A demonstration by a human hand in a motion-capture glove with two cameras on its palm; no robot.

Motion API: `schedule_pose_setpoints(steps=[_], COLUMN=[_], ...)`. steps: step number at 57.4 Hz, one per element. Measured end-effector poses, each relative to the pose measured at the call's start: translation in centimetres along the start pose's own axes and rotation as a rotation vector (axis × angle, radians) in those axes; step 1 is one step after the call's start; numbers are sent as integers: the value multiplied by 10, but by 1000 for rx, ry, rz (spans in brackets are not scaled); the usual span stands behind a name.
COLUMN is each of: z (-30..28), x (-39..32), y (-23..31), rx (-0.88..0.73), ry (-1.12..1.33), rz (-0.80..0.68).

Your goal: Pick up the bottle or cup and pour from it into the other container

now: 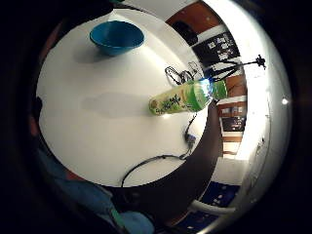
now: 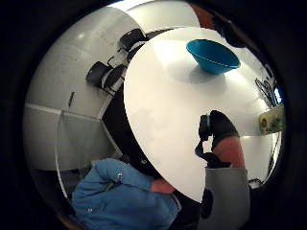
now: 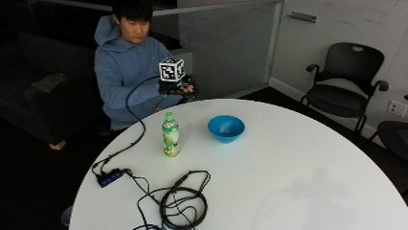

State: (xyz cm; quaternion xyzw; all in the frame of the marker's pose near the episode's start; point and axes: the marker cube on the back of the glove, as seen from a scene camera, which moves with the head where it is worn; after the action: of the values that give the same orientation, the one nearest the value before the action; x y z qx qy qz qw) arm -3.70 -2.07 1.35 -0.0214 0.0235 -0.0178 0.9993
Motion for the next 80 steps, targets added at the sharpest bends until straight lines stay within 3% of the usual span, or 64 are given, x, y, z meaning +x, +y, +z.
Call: schedule_pose_setpoints(steps=[20,50,63,80], z=[-17,-50,-31,14], x=[38,182,231,275], y=[32,100,109,87], rx=[7,136,255,361], ry=[3,-92,-323,-689], rz=[62,236,185,258])
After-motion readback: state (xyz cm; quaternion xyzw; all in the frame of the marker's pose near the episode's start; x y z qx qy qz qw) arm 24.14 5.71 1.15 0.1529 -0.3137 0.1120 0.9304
